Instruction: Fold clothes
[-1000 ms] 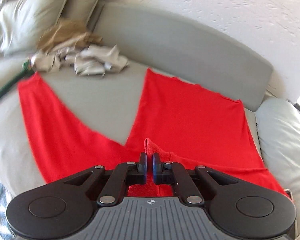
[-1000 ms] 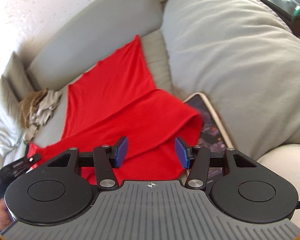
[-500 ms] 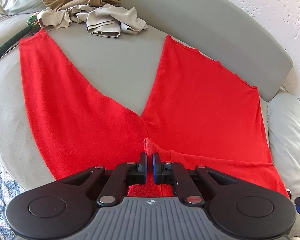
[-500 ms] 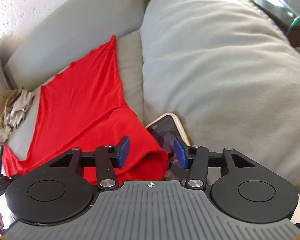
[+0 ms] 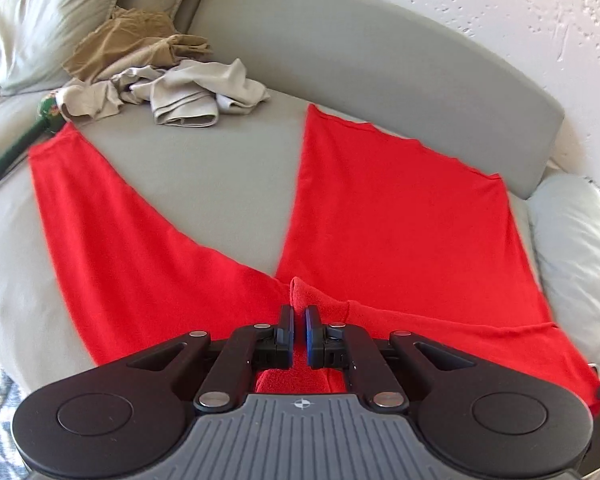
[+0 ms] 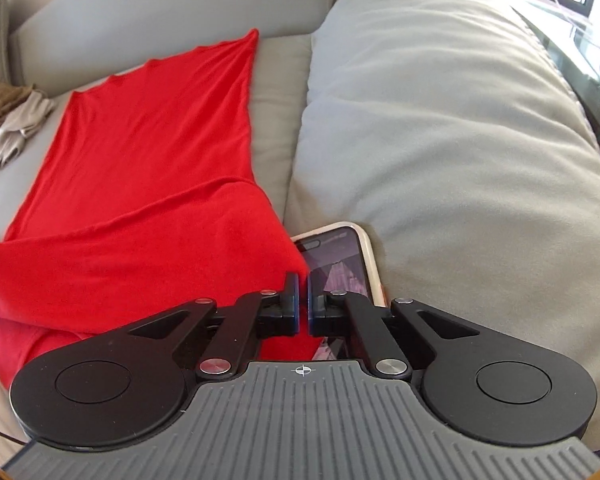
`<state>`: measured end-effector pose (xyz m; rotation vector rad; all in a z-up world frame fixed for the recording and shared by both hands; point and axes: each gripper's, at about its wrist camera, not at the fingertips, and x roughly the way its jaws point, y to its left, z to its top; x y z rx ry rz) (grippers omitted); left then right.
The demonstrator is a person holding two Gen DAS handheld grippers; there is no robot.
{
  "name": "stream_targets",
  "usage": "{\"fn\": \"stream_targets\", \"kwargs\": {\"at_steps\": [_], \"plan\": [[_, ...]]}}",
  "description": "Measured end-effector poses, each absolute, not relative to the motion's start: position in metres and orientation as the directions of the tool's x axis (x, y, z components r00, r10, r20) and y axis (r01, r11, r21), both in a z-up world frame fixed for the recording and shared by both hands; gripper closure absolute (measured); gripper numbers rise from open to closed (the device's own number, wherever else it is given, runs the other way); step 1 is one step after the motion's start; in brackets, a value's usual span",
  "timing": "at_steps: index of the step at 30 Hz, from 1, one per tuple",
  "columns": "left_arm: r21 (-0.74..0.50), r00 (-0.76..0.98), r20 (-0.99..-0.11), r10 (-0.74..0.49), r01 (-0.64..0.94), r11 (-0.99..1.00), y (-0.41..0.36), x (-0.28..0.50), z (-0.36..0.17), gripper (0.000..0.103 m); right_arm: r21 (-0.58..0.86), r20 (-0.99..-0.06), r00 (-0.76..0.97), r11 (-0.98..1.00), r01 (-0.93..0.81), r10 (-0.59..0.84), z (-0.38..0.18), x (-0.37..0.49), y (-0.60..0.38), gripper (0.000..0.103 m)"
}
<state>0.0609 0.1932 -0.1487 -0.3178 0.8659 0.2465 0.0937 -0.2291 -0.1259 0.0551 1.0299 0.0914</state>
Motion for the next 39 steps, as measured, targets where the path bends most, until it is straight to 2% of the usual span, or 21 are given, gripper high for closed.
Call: {"fn": "stream_targets", "kwargs": {"at_steps": [6,7,8,10,11,13,15,16,17,19,24,27,29,30,31,33,34,37,39], "plan": [[-0.100,0.546,-0.829,0.118,-0.352,0.931,0.199,0.069,-0.162,0.099,0.055,-0.867,0.492,0.996,-0.069,0.082,-0.112,0.088,-0.213,0.097],[-0.088,0.536,-0.836,0.122,-0.350,0.933,0.200,0.070,-0.165,0.096,0.024,-0.867,0.494,0.997,-0.076,0.058,-0.112,0.088,-0.210,0.092],[-0.077,0.530,-0.838,0.129,-0.349,0.934,0.200,0.068,-0.165,0.095,-0.005,-0.868,0.496,0.997,-0.076,0.033,-0.110,0.088,-0.208,0.081],[-0.050,0.523,-0.837,0.161,-0.365,0.930,0.201,0.061,-0.159,0.085,-0.038,-0.867,0.499,0.997,-0.064,-0.001,-0.104,0.087,-0.207,0.060],[-0.035,0.520,-0.835,0.179,-0.376,0.926,0.201,0.058,-0.155,0.085,-0.026,-0.863,0.505,0.998,-0.056,0.006,-0.098,0.085,-0.210,0.059],[-0.015,0.539,-0.815,0.212,-0.386,0.922,0.198,0.049,-0.144,0.085,0.021,-0.846,0.532,0.999,-0.045,0.041,-0.084,0.080,-0.216,0.059],[-0.052,0.574,-0.801,0.168,-0.346,0.937,0.189,0.044,-0.135,0.087,0.106,-0.824,0.554,0.993,-0.059,0.121,-0.074,0.078,-0.220,0.060],[-0.092,0.586,-0.803,0.112,-0.307,0.947,0.183,0.043,-0.134,0.089,0.162,-0.818,0.547,0.984,-0.078,0.178,-0.073,0.080,-0.219,0.064],[-0.131,0.591,-0.805,0.052,-0.263,0.956,0.176,0.045,-0.135,0.090,0.214,-0.816,0.529,0.972,-0.098,0.233,-0.075,0.083,-0.215,0.076],[-0.171,0.578,-0.815,-0.039,-0.176,0.969,0.155,0.054,-0.144,0.090,0.257,-0.825,0.482,0.956,-0.142,0.294,-0.085,0.090,-0.197,0.082],[-0.070,0.460,-0.887,-0.028,-0.074,0.995,0.121,0.060,-0.183,0.089,0.198,-0.887,0.378,0.957,-0.211,0.266,-0.130,0.099,-0.148,0.082],[-0.017,0.401,-0.916,0.010,-0.063,0.998,0.124,0.043,-0.174,0.080,0.100,-0.928,0.323,0.960,-0.260,0.184,-0.147,0.081,-0.143,0.083],[0.012,0.355,-0.934,0.046,-0.096,0.995,0.133,0.035,-0.168,0.082,0.061,-0.943,0.300,0.962,-0.268,0.144,-0.144,0.068,-0.150,0.083],[0.015,0.370,-0.928,0.051,-0.099,0.995,0.135,0.031,-0.163,0.087,0.067,-0.946,0.291,0.963,-0.260,0.145,-0.141,0.064,-0.157,0.082],[0.001,0.396,-0.918,0.040,-0.098,0.995,0.138,0.028,-0.157,0.089,0.107,-0.942,0.285,0.964,-0.245,0.177,-0.136,0.061,-0.164,0.082],[-0.068,0.452,-0.892,-0.016,-0.099,0.993,0.139,0.029,-0.146,0.084,0.216,-0.914,0.303,0.956,-0.197,0.269,-0.124,0.059,-0.179,0.081],[-0.106,0.480,-0.876,-0.048,-0.095,0.990,0.136,0.032,-0.142,0.081,0.259,-0.894,0.330,0.951,-0.166,0.301,-0.118,0.062,-0.185,0.077],[-0.142,0.539,-0.837,-0.093,-0.049,0.989,0.115,0.047,-0.142,0.080,0.372,-0.835,0.413,0.926,-0.065,0.364,-0.101,0.078,-0.197,0.046],[-0.134,0.556,-0.824,-0.107,-0.007,0.991,0.097,0.060,-0.149,0.080,0.437,-0.802,0.451,0.899,-0.003,0.391,-0.096,0.097,-0.204,0.046]]}}
